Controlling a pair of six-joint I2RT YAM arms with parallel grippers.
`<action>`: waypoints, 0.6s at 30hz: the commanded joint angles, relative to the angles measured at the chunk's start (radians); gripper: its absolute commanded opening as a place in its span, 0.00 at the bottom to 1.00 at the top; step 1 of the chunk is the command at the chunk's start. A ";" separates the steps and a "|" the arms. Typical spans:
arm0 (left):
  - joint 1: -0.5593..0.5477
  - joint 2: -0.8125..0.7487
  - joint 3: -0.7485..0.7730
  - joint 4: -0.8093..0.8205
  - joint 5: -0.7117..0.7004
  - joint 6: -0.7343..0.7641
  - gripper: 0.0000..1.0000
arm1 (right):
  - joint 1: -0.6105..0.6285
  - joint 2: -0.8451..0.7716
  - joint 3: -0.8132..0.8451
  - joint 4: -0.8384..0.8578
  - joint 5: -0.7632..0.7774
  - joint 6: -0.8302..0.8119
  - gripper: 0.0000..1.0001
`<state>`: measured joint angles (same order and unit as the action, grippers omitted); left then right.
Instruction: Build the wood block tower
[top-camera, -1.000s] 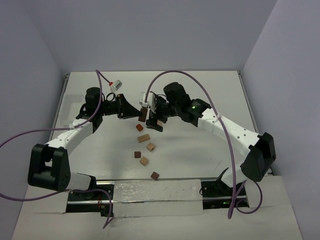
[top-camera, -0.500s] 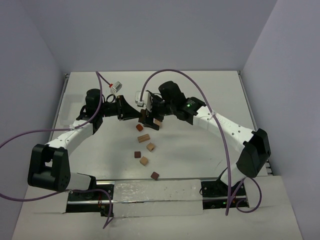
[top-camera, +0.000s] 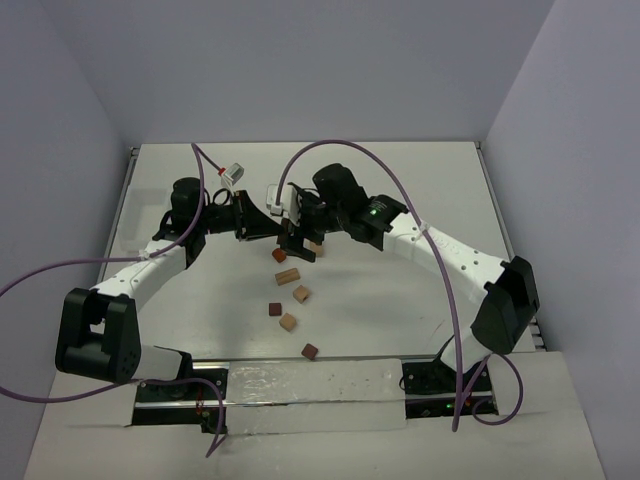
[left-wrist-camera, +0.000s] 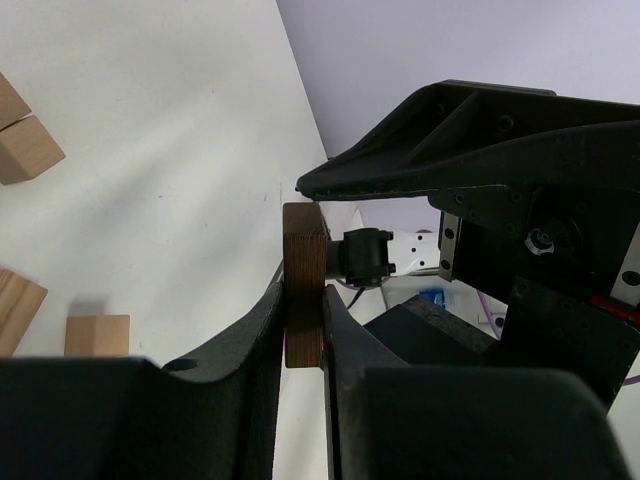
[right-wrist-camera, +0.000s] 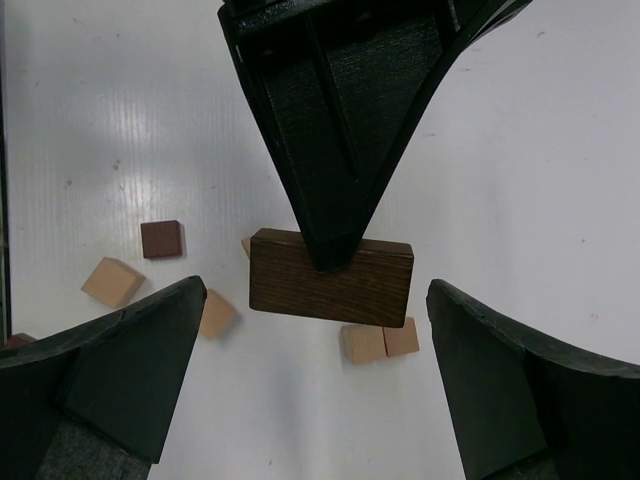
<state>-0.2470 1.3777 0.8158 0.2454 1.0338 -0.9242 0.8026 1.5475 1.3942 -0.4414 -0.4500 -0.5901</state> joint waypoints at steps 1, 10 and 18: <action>0.003 -0.001 0.017 0.061 0.020 -0.017 0.00 | 0.010 0.018 0.061 0.021 0.012 -0.010 0.98; 0.002 -0.003 0.020 0.060 0.021 -0.025 0.00 | 0.010 0.026 0.063 0.032 0.034 -0.011 0.78; 0.002 -0.001 0.017 0.063 0.022 -0.033 0.00 | 0.011 0.025 0.063 0.029 0.036 -0.024 0.45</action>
<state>-0.2470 1.3777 0.8158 0.2523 1.0335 -0.9406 0.8033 1.5623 1.4082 -0.4397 -0.4221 -0.6000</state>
